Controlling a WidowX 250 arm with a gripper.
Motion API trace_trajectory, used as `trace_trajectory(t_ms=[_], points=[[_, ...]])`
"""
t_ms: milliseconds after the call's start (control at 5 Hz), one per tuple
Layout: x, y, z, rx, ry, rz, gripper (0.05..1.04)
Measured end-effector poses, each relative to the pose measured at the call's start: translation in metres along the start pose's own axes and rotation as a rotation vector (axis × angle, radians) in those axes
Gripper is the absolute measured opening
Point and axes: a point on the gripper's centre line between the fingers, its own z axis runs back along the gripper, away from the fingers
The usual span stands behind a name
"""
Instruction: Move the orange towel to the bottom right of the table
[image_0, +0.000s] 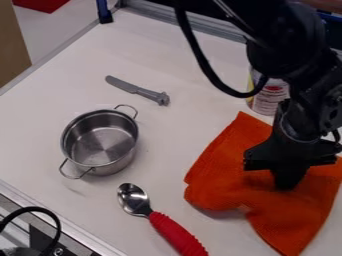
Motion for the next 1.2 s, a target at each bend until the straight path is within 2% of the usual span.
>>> trace_trajectory(t_ms=[200, 400, 600, 800, 1000, 1200], points=[[0.007, 0.012, 0.005, 0.030, 0.050, -0.012, 0.208], [0.016, 0.016, 0.022, 0.009, 0.055, -0.036, 0.435], [0.024, 0.010, 0.051, -0.052, 0.026, -0.102, 0.724], [0.027, 0.009, 0.075, -0.140, -0.033, -0.115, 0.972], [0.025, 0.013, 0.085, -0.182, -0.046, -0.218, 0.998], [0.017, 0.019, 0.088, -0.192, 0.050, -0.322, 0.998]])
